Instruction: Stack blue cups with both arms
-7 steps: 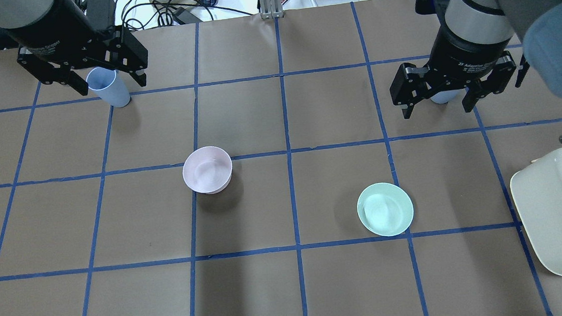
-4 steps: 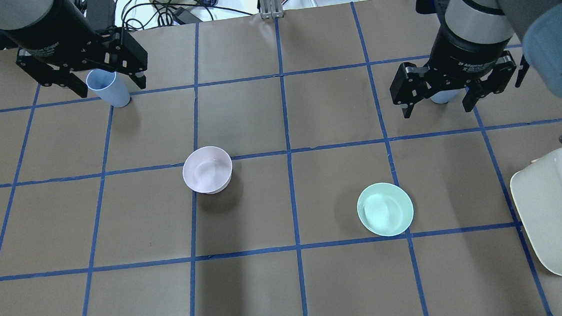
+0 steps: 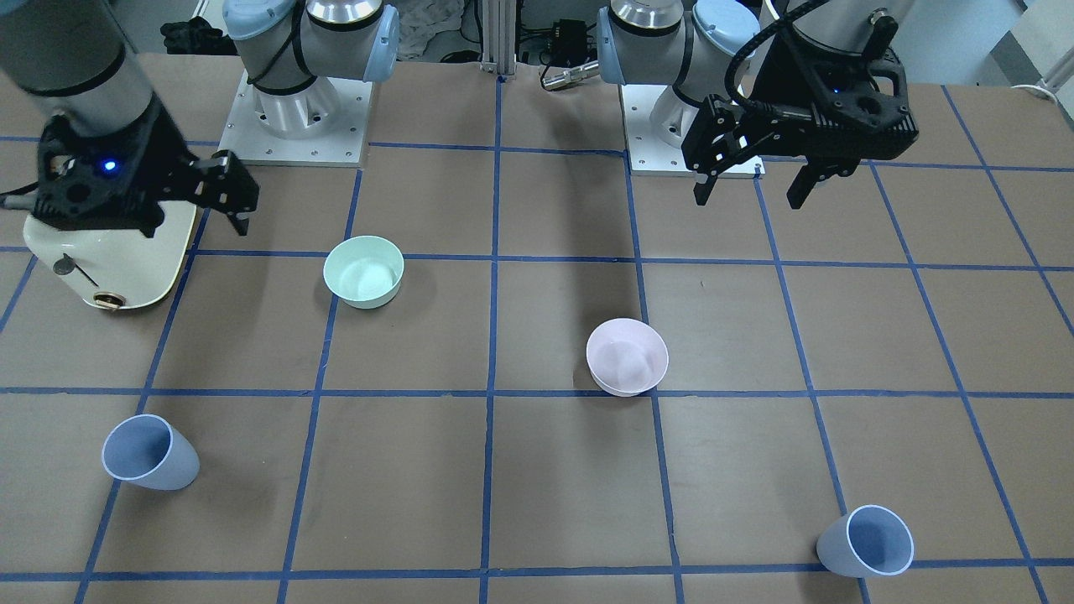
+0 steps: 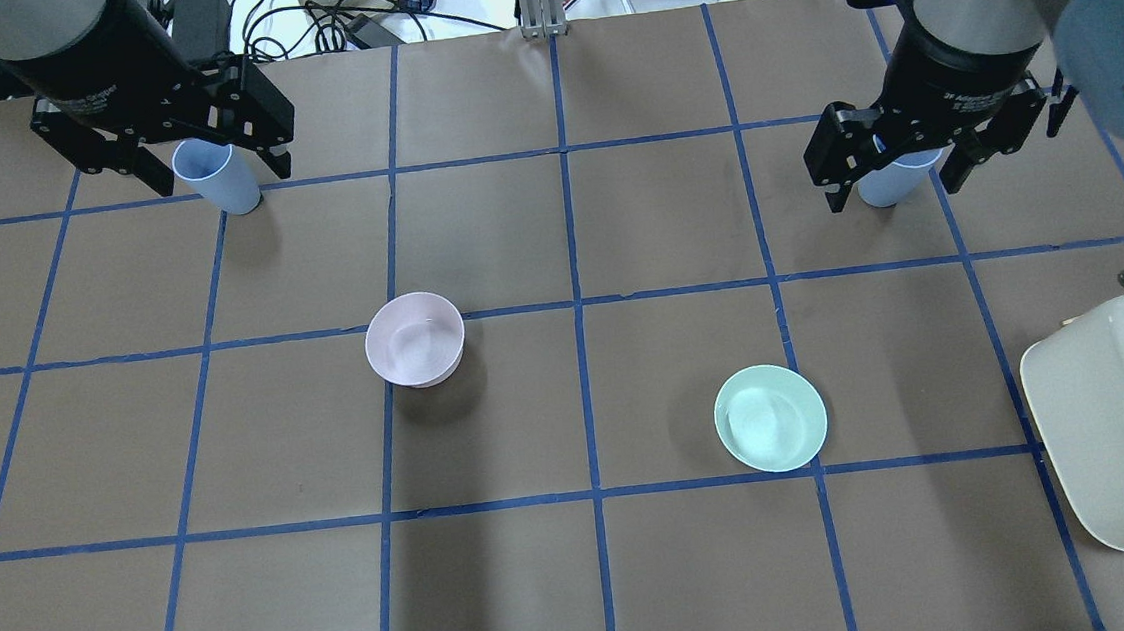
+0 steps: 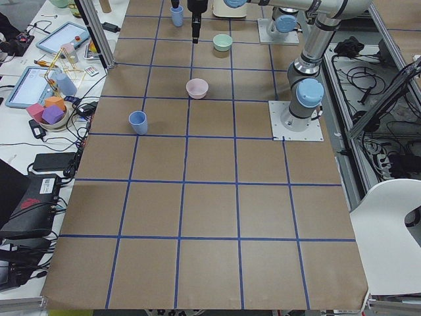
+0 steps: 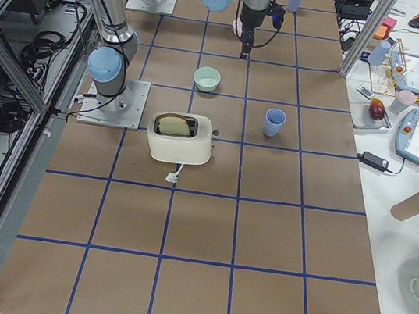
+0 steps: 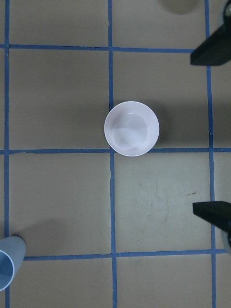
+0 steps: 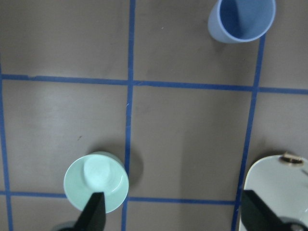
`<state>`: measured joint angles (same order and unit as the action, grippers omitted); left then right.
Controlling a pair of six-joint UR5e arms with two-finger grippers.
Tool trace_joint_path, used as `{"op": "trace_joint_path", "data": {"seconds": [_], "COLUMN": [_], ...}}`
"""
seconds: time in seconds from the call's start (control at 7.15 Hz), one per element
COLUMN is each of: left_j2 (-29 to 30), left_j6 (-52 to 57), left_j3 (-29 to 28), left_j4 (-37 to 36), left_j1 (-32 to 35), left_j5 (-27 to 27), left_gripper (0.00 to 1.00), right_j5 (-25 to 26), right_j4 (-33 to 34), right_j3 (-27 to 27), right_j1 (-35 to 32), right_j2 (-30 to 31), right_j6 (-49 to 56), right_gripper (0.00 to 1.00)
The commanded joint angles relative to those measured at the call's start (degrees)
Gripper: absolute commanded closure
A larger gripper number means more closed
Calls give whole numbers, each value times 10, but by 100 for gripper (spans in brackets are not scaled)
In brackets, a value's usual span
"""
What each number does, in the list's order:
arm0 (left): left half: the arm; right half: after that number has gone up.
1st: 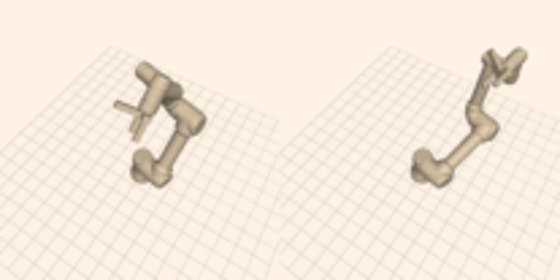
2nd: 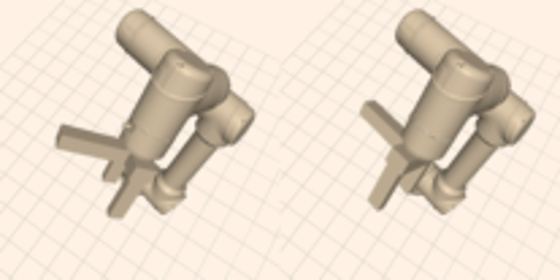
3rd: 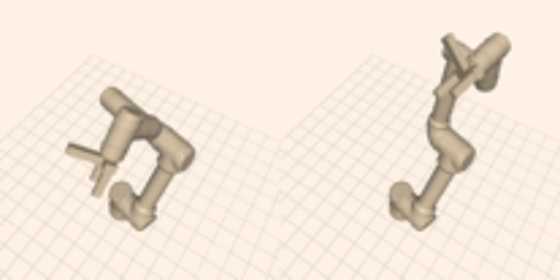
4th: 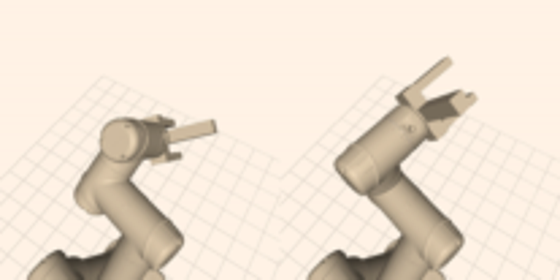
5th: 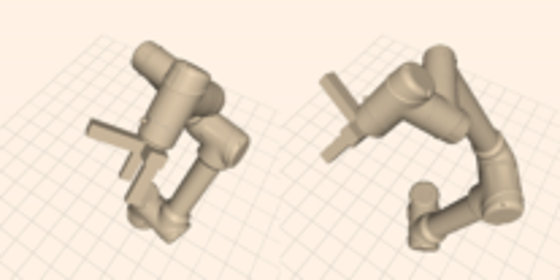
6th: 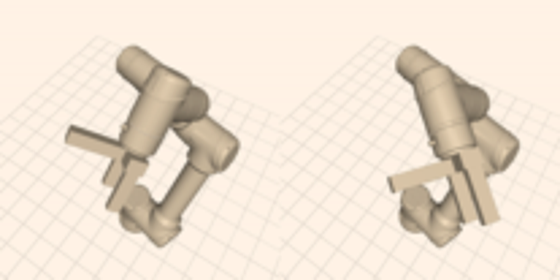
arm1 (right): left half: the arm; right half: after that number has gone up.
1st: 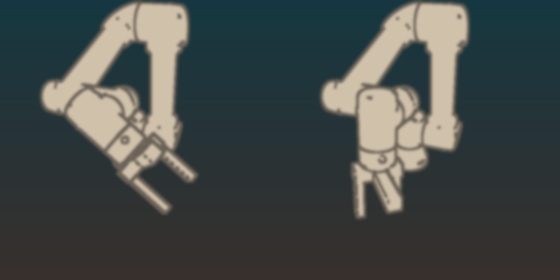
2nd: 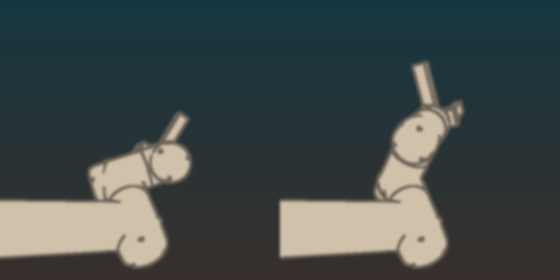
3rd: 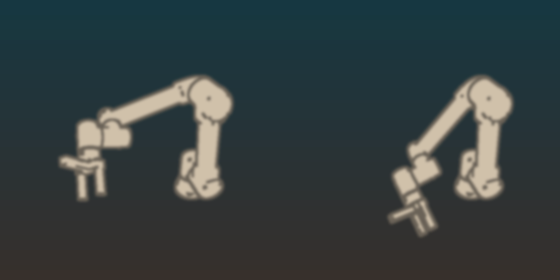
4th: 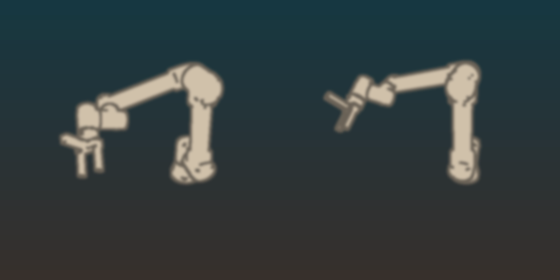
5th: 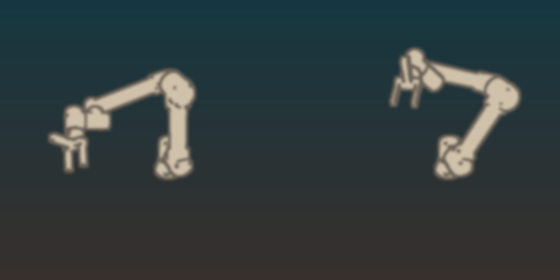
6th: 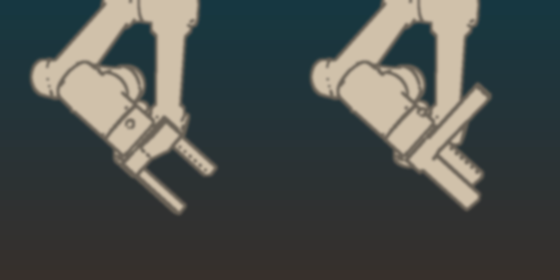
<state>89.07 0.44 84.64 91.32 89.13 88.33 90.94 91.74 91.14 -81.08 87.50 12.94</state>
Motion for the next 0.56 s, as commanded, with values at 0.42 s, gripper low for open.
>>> {"op": "trace_joint_path", "data": {"seconds": [0.42], "left_j2": [16], "left_j6": [3], "left_j3": [10], "left_j4": [-5], "left_j1": [-5], "left_j5": [-1], "left_gripper": [0], "right_j5": [-1], "right_j4": [53], "right_j3": [-226], "right_j1": [62], "right_j2": [-270], "right_j6": [117], "right_gripper": [0]}}
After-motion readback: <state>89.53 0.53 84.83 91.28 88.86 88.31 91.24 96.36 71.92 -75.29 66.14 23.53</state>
